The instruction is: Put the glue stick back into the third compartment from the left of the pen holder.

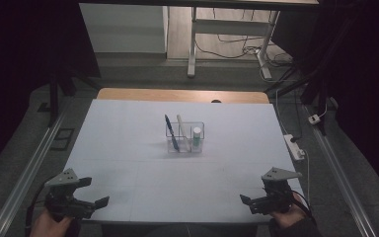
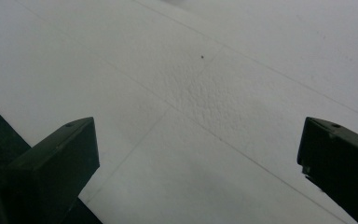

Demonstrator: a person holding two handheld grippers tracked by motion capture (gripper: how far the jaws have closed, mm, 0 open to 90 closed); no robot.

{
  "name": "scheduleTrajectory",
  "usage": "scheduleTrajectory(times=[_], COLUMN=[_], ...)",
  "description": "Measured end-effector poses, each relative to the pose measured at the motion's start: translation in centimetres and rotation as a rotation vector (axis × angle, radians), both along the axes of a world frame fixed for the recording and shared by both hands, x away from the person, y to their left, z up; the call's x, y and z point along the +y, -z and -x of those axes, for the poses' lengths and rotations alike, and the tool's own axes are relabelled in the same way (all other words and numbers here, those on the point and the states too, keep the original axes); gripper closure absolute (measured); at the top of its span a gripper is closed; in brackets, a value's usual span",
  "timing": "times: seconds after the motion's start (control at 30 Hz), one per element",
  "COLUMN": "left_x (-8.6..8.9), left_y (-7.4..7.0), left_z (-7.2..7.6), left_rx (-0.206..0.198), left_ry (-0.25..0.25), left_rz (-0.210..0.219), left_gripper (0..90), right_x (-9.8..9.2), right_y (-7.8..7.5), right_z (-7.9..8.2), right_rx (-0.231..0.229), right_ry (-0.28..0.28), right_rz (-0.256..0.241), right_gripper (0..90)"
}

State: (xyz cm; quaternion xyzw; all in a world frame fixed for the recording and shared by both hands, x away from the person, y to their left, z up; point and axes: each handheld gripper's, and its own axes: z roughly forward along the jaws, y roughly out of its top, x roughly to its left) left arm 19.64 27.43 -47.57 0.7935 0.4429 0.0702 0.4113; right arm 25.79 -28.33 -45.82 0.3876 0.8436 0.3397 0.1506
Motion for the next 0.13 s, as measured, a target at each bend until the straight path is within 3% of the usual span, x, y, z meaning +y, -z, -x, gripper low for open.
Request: scheduleTrajectory(times=[0.13], left_x=[-0.08], left_y=[-0.02], left_z=[-0.16], left_rx=[0.005], left_ry=[0.004], left_rz=[0.002], left_gripper=[0.0], right_x=[-0.10], right_y=[0.06], right_z=[0.01], right_rx=[-0.003], right_ry=[0.011], right_rz=[0.003], right_gripper=[0.0])
